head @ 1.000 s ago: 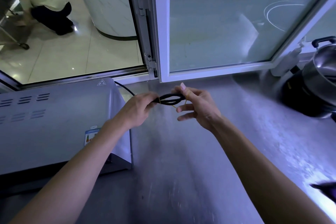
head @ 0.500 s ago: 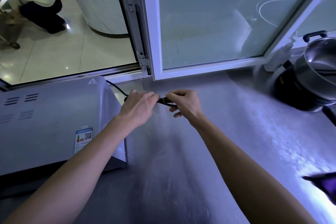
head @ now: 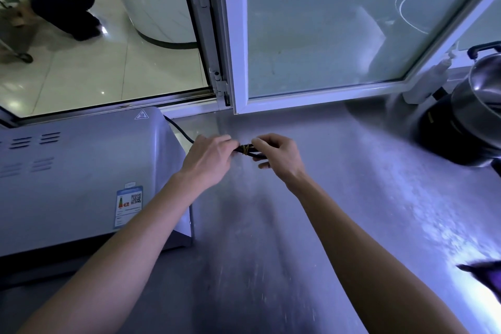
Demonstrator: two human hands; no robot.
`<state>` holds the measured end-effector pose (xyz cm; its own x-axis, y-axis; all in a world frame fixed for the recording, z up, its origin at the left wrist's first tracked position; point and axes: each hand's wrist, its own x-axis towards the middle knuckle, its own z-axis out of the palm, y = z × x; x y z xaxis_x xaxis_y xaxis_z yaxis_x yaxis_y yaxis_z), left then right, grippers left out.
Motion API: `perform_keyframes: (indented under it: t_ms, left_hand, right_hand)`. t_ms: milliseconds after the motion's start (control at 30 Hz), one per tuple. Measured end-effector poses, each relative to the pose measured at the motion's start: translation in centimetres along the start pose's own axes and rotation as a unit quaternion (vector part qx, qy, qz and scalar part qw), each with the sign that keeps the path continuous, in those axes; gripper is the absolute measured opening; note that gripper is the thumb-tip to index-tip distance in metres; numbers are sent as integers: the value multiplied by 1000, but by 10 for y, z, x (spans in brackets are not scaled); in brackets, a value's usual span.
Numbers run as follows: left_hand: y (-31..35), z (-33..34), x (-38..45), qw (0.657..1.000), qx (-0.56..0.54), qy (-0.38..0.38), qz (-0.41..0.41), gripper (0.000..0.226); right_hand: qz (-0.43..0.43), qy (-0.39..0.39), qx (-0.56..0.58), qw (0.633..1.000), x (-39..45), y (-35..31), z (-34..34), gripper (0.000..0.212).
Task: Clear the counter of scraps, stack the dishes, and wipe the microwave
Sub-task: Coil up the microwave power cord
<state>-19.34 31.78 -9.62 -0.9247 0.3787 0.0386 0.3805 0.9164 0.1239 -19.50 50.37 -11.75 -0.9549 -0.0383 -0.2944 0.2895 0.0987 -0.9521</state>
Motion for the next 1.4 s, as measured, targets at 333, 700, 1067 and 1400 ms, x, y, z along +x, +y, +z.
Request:
perform_keyframes:
  t_ms: [333, 700, 1067, 1400]
  left_hand:
    - [8, 32, -8, 999, -27, -12, -24, 13]
    - [11, 71, 11, 996, -47, 2, -73, 16]
    - [-9, 110, 61, 992, -17, -14, -121, 22]
    - [-44, 154, 108, 986, 33, -56, -150, 17]
  right_hand:
    - [-81, -63, -230, 968, -1, 11, -20, 15]
    - [-78, -64, -277, 955, 30, 40, -2, 20]
    - [-145, -72, -336, 928, 94, 82, -8, 35]
    - [-160, -60, -389, 905, 163, 112, 11, 37]
